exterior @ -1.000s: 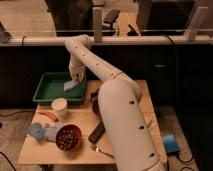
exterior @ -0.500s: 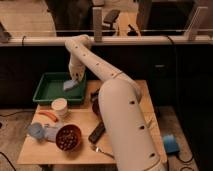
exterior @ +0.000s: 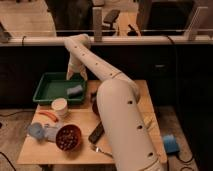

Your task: Place sponge in tray

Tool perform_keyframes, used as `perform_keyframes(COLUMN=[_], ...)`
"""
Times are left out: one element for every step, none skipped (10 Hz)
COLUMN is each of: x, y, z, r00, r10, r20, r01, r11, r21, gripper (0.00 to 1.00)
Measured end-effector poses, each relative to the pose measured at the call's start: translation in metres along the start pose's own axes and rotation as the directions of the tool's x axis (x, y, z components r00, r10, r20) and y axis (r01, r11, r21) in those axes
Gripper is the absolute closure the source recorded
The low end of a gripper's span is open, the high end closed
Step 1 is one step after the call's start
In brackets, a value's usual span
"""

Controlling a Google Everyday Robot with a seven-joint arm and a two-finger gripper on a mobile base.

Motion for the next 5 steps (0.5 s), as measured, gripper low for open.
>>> perform_keyframes(x=[0.0002,0.0008,0.0010,0.0012,0.0012], y=[0.0007,0.0016,0.0019,0.0020,0.0021], z=[-0.0001,-0.0003,-0.0003,-0.0003,-0.0001], r00=[1.000,1.000,1.000,1.000,1.000], r10=[0.001,0.001,0.001,0.000,0.001], r20=[0.001,0.002,0.003,0.004,0.006], r01=[-0.001,-0.001,-0.001,0.000,-0.001], r11=[1.000,1.000,1.000,1.000,1.000], r21=[-0.002,-0.003,-0.003,-0.003,-0.002], gripper=[0.20,0.20,0.20,0.20,0.20])
